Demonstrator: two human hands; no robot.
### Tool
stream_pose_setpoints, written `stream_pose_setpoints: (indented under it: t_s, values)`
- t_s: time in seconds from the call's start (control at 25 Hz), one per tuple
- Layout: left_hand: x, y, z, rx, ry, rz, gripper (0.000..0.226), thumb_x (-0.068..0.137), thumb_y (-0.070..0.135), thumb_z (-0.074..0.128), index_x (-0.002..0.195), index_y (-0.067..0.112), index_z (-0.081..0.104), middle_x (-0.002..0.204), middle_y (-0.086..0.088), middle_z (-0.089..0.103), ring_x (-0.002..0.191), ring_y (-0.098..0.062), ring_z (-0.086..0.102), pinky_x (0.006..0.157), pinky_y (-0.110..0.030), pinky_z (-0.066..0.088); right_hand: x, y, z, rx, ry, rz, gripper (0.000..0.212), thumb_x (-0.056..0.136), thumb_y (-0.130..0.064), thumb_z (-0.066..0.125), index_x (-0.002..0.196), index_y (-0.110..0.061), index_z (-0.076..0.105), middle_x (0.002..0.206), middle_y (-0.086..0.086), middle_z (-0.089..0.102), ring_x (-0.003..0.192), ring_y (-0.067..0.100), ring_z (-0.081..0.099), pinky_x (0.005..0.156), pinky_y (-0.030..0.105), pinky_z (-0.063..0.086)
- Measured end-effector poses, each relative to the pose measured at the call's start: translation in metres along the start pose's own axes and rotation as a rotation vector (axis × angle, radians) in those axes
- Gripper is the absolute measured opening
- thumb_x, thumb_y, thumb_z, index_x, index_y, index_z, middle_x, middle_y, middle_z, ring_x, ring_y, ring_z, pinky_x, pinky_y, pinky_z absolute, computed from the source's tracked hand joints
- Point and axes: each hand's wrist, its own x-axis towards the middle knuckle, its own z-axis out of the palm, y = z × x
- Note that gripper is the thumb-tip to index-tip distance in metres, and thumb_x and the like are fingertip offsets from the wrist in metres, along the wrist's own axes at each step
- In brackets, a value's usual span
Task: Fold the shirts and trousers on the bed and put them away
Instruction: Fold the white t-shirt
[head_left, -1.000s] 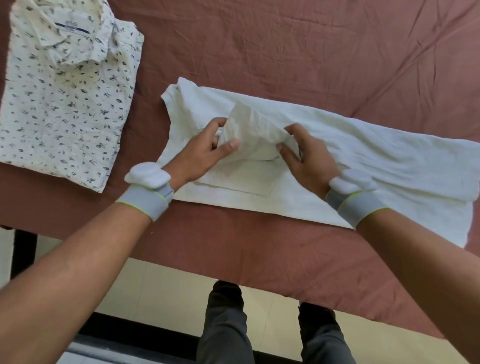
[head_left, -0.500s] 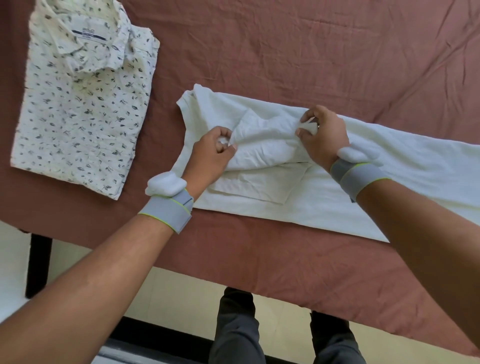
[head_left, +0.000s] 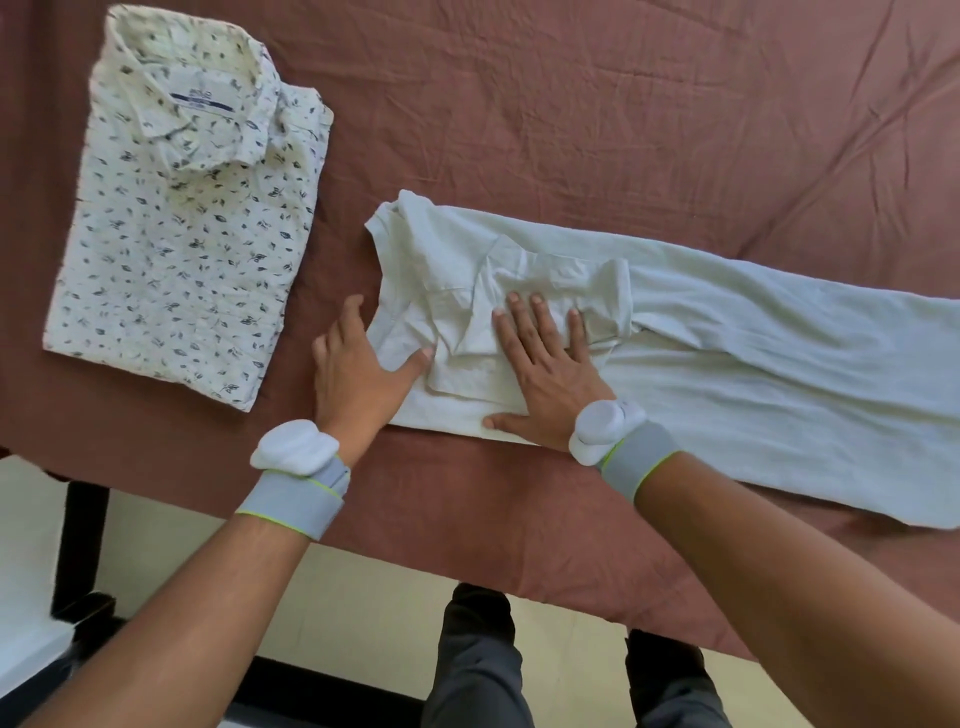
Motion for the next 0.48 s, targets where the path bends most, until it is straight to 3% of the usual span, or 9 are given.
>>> stream_pose_setpoints:
  t_s: [0.16, 0.28, 0.36, 0.44, 0.48]
  values:
    - [0.009, -0.004, -0.027, -0.042, -0.194, -0.081, 0.062, 0.079, 0.052, 0.075, 0.127, 0.02, 0.051, 0.113, -0.001, 0.061, 0.103, -0.02, 0.06, 0.083, -0.033, 0.047, 0.001, -0.023, 0.0, 0.054, 0.003, 0.051, 0.132, 0.068, -0.079, 0.057, 0.151, -0.011, -0.019, 0.159, 0.01, -0.022, 0.146, 0.031, -0.022, 0.114, 0.063, -0.006]
    - [0.015, -0.002, -0.031, -0.386, -0.409, -0.161, 0.03, 0.087, 0.031, 0.073, 0.112, 0.015, 0.066, 0.11, -0.008, 0.072, 0.096, -0.02, 0.07, 0.089, -0.037, 0.055, 0.0, -0.038, 0.003, 0.068, 0.018, 0.045, 0.143, 0.058, -0.082, 0.063, 0.15, -0.014, -0.024, 0.158, 0.012, -0.024, 0.145, 0.033, -0.023, 0.114, 0.064, -0.006]
    - [0.009, 0.012, -0.031, -0.572, -0.496, -0.102, 0.024, 0.091, 0.021, 0.068, 0.115, 0.015, 0.067, 0.11, -0.01, 0.074, 0.096, -0.019, 0.072, 0.086, -0.034, 0.057, 0.002, -0.048, 0.004, 0.126, 0.009, 0.078, 0.145, 0.055, -0.081, 0.065, 0.149, -0.017, -0.026, 0.157, 0.013, -0.026, 0.144, 0.035, -0.025, 0.113, 0.064, -0.008]
    - [0.002, 0.03, -0.031, -0.665, -0.551, -0.007, 0.03, 0.093, 0.016, 0.065, 0.123, 0.013, 0.064, 0.108, -0.008, 0.074, 0.097, -0.019, 0.072, 0.083, -0.032, 0.058, 0.007, -0.058, 0.005, 0.187, 0.011, 0.147, 0.132, 0.068, -0.073, 0.06, 0.147, -0.017, -0.029, 0.158, 0.013, -0.024, 0.144, 0.036, -0.023, 0.113, 0.064, -0.009]
    - [0.0, 0.037, -0.029, -0.667, -0.58, 0.028, 0.031, 0.094, 0.017, 0.064, 0.125, 0.014, 0.063, 0.108, -0.007, 0.074, 0.099, -0.019, 0.072, 0.084, -0.031, 0.058, 0.01, -0.063, 0.005, 0.224, 0.044, 0.184, 0.115, 0.079, -0.065, 0.049, 0.146, -0.015, -0.029, 0.159, 0.012, -0.02, 0.146, 0.035, -0.02, 0.114, 0.064, -0.007]
